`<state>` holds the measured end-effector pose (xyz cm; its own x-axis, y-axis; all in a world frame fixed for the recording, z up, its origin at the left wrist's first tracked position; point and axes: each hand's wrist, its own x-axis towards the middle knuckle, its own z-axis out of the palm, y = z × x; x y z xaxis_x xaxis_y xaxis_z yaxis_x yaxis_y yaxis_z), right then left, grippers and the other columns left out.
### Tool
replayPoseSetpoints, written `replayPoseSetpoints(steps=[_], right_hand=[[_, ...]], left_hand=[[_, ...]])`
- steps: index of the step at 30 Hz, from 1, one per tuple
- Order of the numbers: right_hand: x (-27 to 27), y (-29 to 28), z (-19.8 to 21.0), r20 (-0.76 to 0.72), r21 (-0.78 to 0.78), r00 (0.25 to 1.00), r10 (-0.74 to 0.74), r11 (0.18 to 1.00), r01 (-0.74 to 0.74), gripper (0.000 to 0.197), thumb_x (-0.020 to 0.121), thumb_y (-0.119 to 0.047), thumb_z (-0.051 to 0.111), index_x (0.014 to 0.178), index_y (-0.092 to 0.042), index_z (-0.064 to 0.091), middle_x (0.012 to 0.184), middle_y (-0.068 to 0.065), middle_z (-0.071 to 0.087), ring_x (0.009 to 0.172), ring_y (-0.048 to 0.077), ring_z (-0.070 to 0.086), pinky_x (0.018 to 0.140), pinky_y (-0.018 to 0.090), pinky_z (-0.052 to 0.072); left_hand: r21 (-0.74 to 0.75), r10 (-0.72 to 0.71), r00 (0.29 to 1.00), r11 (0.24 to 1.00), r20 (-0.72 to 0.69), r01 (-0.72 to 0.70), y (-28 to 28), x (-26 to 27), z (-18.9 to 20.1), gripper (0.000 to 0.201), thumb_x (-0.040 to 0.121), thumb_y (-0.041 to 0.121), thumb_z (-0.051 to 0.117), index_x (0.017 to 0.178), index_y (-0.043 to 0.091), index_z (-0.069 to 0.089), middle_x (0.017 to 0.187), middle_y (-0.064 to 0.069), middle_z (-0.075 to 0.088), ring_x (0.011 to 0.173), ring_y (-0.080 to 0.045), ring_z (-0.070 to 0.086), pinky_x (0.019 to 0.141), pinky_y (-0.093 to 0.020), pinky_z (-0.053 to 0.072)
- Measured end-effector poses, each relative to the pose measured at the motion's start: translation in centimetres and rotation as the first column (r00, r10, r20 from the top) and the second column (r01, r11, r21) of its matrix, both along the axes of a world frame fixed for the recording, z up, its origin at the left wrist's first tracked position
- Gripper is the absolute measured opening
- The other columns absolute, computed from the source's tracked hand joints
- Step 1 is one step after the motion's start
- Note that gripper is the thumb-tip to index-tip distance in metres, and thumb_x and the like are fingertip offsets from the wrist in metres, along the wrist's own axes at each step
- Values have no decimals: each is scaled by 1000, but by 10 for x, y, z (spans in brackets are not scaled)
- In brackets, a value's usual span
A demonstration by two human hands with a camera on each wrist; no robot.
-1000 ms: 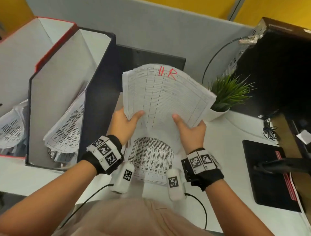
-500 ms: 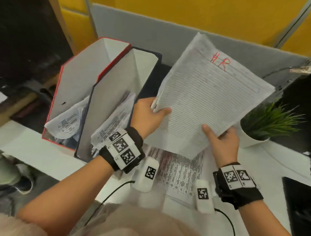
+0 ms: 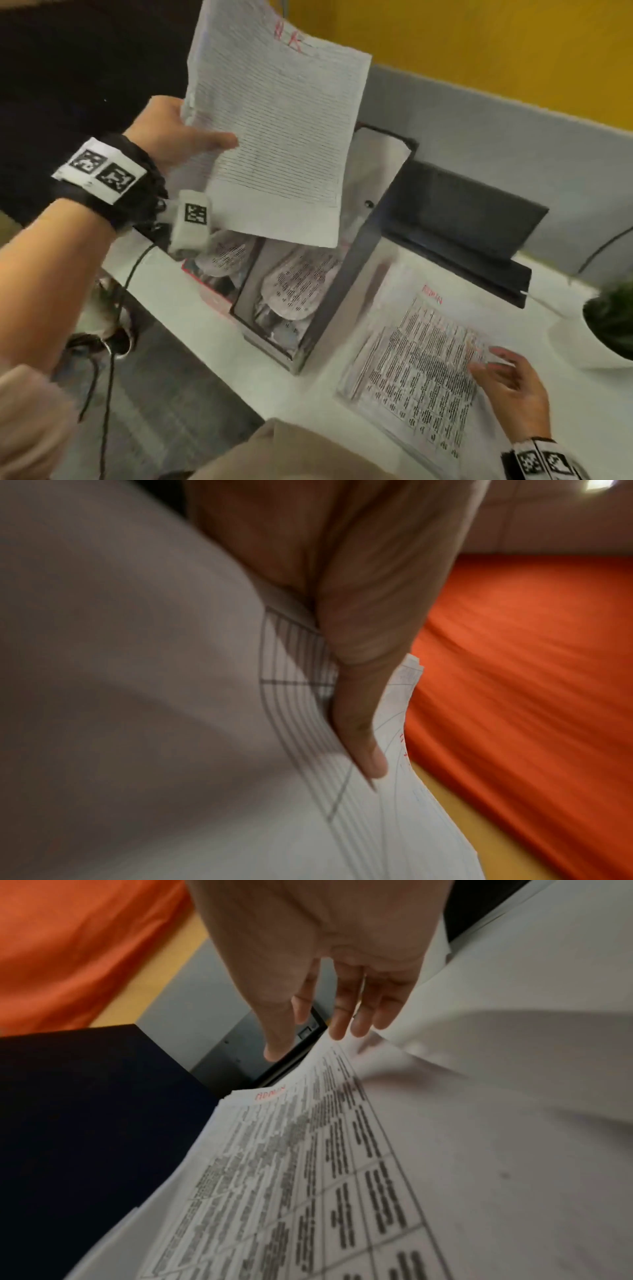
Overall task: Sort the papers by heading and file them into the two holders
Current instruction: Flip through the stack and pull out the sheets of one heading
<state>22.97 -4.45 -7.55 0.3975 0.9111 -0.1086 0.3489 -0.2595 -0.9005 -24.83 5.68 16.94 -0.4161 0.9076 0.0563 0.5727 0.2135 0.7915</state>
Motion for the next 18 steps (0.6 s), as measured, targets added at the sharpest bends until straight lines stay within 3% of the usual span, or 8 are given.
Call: replayPoseSetpoints(steps=[2, 5, 7, 10, 13, 18], right_hand=[[3, -3, -6, 102, -75, 994, -33, 996, 41, 43, 67, -10, 81, 105, -12, 61, 100, 24, 63, 92, 35, 58, 78, 30, 48], [7, -6, -11, 297, -226, 955, 11, 972, 60, 58, 63, -23, 85, 114, -12, 60, 111, 23, 63, 104, 36, 58, 94, 44, 43], [7, -10, -14, 344, -291, 939, 24, 953, 83, 71, 60, -28, 87, 122, -13, 56, 117, 24, 60, 111, 38, 56, 99, 45, 41], [4, -13, -19, 352, -307, 935, 37, 948, 78, 80, 60, -23, 87, 129, -7, 50, 122, 26, 57, 114, 39, 54, 102, 46, 39], [3, -13, -22, 363, -322, 930, 56, 944, 68, 87, 62, -22, 86, 135, -5, 43, 125, 27, 54, 116, 40, 50, 103, 49, 37], [7, -13, -24, 363, -362, 927, 88, 931, 54, 90, 63, -23, 85, 138, -7, 39, 130, 25, 50, 120, 40, 48, 105, 50, 37]], left_hand=[[-68, 40, 994, 997, -97, -47, 9, -17, -4, 54, 61, 39, 84, 109, 22, 65, 101, 5, 65, 90, -14, 60, 67, -27, 46], [-149, 5, 959, 988, -283, -49, 22, -24, -21, 61, 59, 35, 85, 109, 9, 63, 100, -5, 61, 90, -21, 55, 75, -33, 44], [-196, -80, 922, 981, -378, 5, 28, -18, -37, 63, 60, 30, 86, 112, 4, 61, 107, -13, 61, 98, -28, 55, 81, -37, 43], [-256, -182, 890, 964, -419, 76, 37, -5, -64, 65, 66, 21, 83, 124, 7, 56, 122, -16, 58, 112, -33, 54, 88, -38, 43], [-312, -255, 848, 943, -465, 112, 46, 8, -86, 54, 75, 15, 75, 125, 7, 55, 122, -19, 58, 112, -35, 54, 83, -35, 42], [-518, -457, 756, 835, -468, 184, 56, 22, -109, 46, 85, 5, 61, 129, 1, 50, 127, -23, 54, 117, -36, 51, 93, -35, 39]])
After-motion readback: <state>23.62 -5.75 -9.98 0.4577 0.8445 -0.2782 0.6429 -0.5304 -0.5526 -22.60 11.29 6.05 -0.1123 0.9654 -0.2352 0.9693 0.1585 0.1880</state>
